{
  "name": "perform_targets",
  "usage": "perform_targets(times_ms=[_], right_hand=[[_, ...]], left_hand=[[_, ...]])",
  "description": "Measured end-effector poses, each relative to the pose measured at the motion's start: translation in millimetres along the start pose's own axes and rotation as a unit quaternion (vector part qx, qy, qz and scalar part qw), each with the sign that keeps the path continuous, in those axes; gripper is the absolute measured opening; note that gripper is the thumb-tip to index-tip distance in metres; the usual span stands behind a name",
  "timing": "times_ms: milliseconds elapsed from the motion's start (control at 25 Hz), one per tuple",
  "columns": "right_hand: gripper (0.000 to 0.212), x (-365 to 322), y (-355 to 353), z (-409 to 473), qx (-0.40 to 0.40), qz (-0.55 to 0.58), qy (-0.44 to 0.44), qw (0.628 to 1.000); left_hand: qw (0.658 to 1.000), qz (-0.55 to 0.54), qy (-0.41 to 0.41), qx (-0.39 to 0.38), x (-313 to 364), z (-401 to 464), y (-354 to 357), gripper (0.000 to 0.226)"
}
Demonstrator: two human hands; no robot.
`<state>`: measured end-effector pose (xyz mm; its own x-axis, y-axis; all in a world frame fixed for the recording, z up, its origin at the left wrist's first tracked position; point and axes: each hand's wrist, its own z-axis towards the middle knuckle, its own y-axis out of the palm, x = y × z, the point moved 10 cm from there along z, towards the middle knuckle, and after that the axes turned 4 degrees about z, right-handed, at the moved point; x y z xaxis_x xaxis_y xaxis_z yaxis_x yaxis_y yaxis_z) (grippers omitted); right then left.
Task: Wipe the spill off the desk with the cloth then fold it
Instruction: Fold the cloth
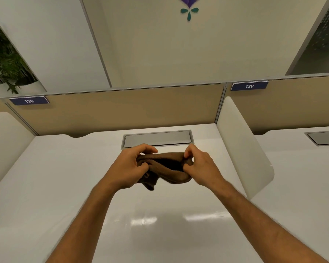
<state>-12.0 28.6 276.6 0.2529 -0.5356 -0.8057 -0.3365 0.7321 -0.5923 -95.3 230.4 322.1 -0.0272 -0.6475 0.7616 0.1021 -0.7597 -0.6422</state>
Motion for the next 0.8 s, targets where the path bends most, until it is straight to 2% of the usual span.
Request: perform_targets(times_ms=[160,200,240,280,320,400,480,560,640,720,800], right_hand=[[0.041,-0.3,-17.0,4.4,-0.047,-0.03,0.013,0.998],[0.04,-2.2,-28.1,7.3,-0.059,0.018,0.015,0.998],[0.039,-5.1,-40.1,9.6,-0.062,0.115,0.016,0.991],[0.037,-9.8,-50.0,10.0,-0.055,0.239,0.015,0.969],[0.042,-15.0,-52.9,8.8,-0.06,0.358,0.006,0.932],[0.077,-17.2,-25.7,-1.3,-0.124,0.455,0.003,0.882],[0.087,-9.4,20.1,-19.4,-0.175,0.436,0.042,0.882],[0.076,9.5,35.6,-23.1,-0.121,0.436,0.124,0.883],[0.066,28.7,35.7,-20.9,-0.073,0.447,0.174,0.874],[0.055,34.4,33.7,-16.8,-0.077,0.428,0.172,0.884],[0.045,36.7,32.3,-15.8,-0.08,0.403,0.173,0.895]], left_hand=[[0.999,0.025,-0.006,-0.024,-3.2,5.1,3.4,0.058],[0.999,-0.005,-0.011,-0.03,-4.5,6.2,1.7,0.059],[0.998,-0.052,-0.016,-0.029,-4.7,7.3,-1.2,0.06],[0.993,-0.113,-0.019,-0.019,-4.6,9.6,-6.4,0.062],[0.982,-0.188,-0.023,0.001,-5.8,13.4,-12.4,0.063],[0.935,-0.349,-0.051,0.048,-13.9,20.9,-17.4,0.061],[0.887,-0.439,-0.115,0.084,-31.8,22.4,-6.5,0.049],[0.85,-0.486,-0.187,0.078,-54.2,15.6,20.0,0.04],[0.824,-0.513,-0.239,0.036,-72.4,-0.9,55.7,0.055],[0.814,-0.518,-0.263,-0.005,-79.4,-16.0,89.2,0.085],[0.839,-0.471,-0.27,-0.035,-77.5,-23.0,111.8,0.114]])
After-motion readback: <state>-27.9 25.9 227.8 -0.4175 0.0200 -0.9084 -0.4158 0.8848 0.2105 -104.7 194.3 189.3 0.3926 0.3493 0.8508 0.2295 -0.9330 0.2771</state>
